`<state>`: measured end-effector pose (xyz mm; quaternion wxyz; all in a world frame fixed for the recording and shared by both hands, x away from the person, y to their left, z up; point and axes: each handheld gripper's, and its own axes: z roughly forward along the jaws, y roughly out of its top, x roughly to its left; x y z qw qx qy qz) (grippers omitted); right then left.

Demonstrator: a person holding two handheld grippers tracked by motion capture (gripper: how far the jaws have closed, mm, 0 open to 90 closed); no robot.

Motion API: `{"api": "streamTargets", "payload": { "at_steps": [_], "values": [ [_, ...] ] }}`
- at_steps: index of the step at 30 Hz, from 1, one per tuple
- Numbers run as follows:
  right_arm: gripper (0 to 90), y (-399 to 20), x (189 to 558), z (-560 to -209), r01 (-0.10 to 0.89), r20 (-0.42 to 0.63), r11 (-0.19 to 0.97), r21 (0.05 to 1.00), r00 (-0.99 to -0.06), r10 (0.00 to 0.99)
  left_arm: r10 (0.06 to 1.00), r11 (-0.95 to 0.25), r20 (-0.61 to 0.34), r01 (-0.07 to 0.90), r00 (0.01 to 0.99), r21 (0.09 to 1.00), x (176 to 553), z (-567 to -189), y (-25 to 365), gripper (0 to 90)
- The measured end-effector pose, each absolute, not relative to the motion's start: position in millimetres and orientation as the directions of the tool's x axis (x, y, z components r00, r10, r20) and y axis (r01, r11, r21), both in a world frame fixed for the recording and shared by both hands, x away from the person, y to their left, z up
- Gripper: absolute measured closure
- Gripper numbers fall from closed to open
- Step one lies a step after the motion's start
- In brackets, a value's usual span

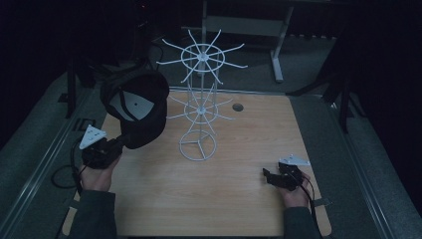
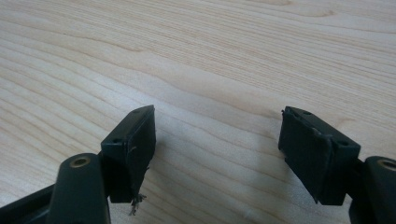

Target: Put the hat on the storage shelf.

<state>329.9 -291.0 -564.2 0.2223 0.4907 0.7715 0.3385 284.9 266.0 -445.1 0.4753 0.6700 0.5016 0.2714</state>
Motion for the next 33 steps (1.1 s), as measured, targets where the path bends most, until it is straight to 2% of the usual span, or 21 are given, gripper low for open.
{"api": "streamTargets", "payload": {
  "at_steps": [33],
  "values": [
    [26.8,-291.0,330.0,-564.3,0.606,-0.012,0.291,0.741,-0.422,0.907,0.927,-0.026,-0.117,0.372,0.357,0.928,283.0,-429.5,261.2,86.9]
  ]
}}
